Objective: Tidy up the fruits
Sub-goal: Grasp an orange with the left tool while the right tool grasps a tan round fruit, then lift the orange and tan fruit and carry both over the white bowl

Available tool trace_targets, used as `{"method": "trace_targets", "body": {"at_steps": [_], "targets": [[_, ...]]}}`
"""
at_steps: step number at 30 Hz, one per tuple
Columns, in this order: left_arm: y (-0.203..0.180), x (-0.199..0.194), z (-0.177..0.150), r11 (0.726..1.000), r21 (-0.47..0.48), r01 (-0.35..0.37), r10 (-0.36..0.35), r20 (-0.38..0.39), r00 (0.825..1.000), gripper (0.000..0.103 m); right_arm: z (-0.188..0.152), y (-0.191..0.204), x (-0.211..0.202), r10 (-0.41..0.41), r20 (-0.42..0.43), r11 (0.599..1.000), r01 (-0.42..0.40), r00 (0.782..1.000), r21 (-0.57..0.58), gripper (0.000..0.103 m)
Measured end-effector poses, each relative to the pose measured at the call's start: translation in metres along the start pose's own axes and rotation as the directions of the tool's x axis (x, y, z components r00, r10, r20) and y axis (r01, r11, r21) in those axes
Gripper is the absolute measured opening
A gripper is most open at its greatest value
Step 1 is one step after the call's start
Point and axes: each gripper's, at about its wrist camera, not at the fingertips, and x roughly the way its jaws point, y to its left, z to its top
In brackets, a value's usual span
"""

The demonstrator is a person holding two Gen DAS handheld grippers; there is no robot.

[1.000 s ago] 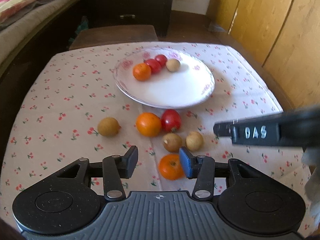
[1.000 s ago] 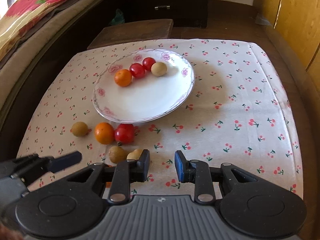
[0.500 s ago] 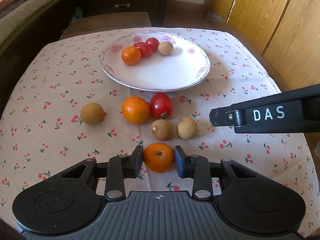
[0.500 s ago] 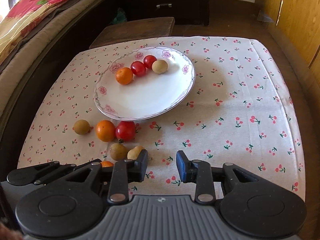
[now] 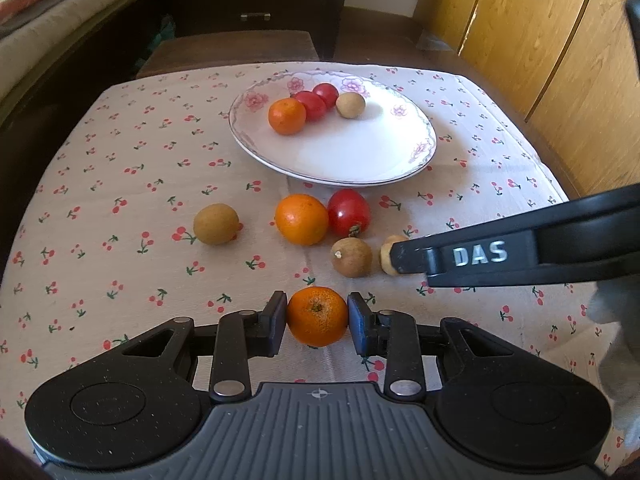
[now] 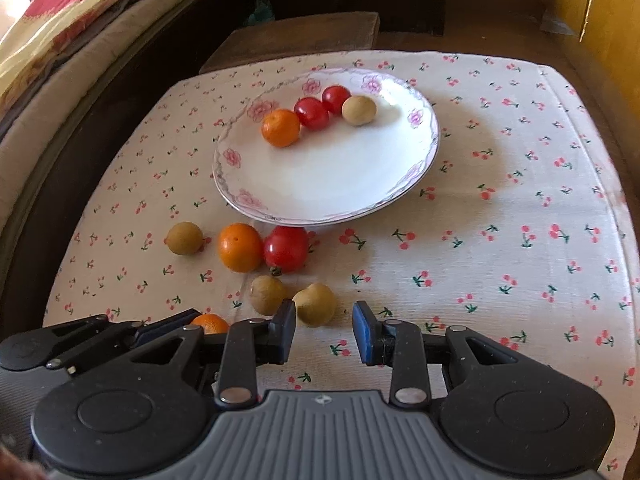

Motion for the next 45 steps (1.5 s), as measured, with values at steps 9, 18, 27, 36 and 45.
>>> {"method": "trace_targets", "body": {"at_steps": [9,18,27,36,45], "targets": [[0.001,0.004,-0.002,1.0,0.004,0.007,-0.006,-0.013,1.0,0.041,0.006,0.008,0.012,0.023,-0.002,0.999,-0.023,1.0,-0.027,0.033],[0.001,0.003,-0.003,1.0,0.003,0.011,-0.011,-0.011,1.0,0.041,0.007,0.015,0.017,0.012,0.003,0.998,-0.012,1.0,-0.06,0.027],[-0.001,0.002,-0.003,1.0,0.005,0.013,-0.013,-0.01,1.0,0.041,0.003,0.008,0.008,0.002,0.011,0.998,-0.001,1.0,-0.062,0.027],[-0.004,0.001,-0.004,1.0,0.002,0.017,-0.017,-0.012,1.0,0.041,-0.013,-0.007,-0.015,-0.021,0.027,0.998,0.022,0.999,-0.05,0.027],[-0.006,0.002,-0.011,1.0,-0.031,0.001,-0.002,-0.02,1.0,0.041,-0.03,-0.011,-0.028,-0.009,0.022,0.999,0.01,1.0,-0.042,0.027]]}}
